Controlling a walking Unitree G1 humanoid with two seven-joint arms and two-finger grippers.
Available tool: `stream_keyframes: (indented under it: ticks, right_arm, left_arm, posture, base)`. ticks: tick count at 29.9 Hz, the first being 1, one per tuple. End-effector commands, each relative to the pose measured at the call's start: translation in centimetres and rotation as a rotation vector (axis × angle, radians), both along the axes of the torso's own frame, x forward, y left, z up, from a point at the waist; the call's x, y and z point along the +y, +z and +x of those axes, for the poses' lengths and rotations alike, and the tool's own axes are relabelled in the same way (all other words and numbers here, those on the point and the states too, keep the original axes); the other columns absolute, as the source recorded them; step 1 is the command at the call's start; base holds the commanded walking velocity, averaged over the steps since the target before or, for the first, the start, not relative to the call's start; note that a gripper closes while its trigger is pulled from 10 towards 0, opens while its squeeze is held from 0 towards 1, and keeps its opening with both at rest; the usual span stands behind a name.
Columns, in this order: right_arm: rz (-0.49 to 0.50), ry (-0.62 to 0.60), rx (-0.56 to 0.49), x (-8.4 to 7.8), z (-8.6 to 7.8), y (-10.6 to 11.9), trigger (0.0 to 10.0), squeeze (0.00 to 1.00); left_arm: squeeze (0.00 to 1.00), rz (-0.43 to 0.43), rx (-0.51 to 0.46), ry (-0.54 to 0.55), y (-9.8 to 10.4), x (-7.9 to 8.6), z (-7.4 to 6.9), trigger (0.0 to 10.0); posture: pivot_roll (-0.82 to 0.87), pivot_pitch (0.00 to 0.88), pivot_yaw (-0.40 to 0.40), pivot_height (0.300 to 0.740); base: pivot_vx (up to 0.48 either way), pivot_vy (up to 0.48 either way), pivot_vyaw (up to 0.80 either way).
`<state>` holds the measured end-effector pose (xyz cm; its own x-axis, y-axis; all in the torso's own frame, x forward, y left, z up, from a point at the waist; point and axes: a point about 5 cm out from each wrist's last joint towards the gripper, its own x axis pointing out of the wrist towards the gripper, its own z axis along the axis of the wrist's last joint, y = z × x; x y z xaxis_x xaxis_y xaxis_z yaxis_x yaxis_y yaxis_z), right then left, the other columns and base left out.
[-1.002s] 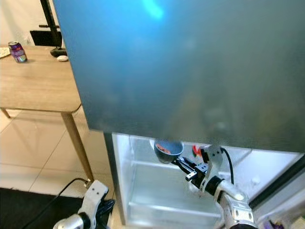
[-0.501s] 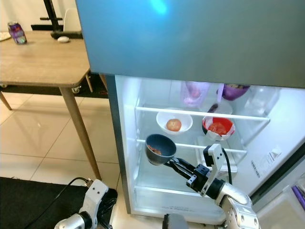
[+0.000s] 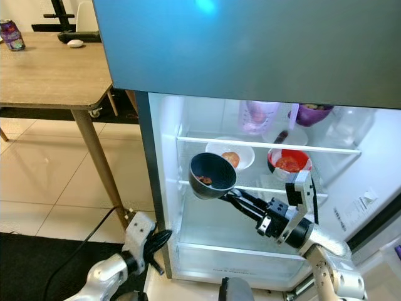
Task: Restocking fridge
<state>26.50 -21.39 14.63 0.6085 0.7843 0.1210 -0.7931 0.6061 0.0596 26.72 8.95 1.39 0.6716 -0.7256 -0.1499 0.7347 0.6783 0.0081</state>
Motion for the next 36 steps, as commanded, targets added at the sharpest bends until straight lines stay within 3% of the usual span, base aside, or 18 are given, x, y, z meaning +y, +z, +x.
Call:
stream_keyframes:
  ticks: [1,9,16,30,36]
  right_arm:
    - [-0.02,-0.035,-0.053,-0.2,0.7,1.7,10.0,0.0]
    - [-0.033,-0.049,-0.095,0.3,1.5,3.3,10.0,0.0]
    - [-0.063,-0.145,-0.092,0.1,3.0,3.8,10.0,0.0]
    - [-0.06,-0.178,-0.116,1.3,5.2,5.1,10.0,0.0]
    - [-0.041,-0.151,-0.146,1.6,5.1,5.6,10.0,0.0]
  left_arm:
    - [0.0,-0.03,-0.043,-0.035,0.8,-0.8,0.2,10.0]
    - [0.0,-0.052,-0.084,-0.074,1.4,-1.6,0.2,10.0]
    - [0.0,-0.063,-0.112,-0.092,1.5,-1.9,-0.2,10.0]
    - [0.0,-0.108,-0.199,-0.011,3.1,-1.8,0.7,10.0]
    - [0.0,-0.128,-0.229,-0.003,3.6,-2.2,0.8,10.0]
  posture:
    - [-0.09,0.0,0.002,0.585]
    - [-0.08,0.0,0.001,0.565]
    - [-0.08,0.0,-0.001,0.535]
    - [-0.08,0.0,0.006,0.475]
    - [-0.09,0.0,0.012,0.47]
  base:
    - [0.0,0.0,0.0]
    - [0.0,0.0,0.0]
    - [0.0,0.0,0.0]
    - [0.0,0.0,0.0]
    - [0.0,0.0,0.0]
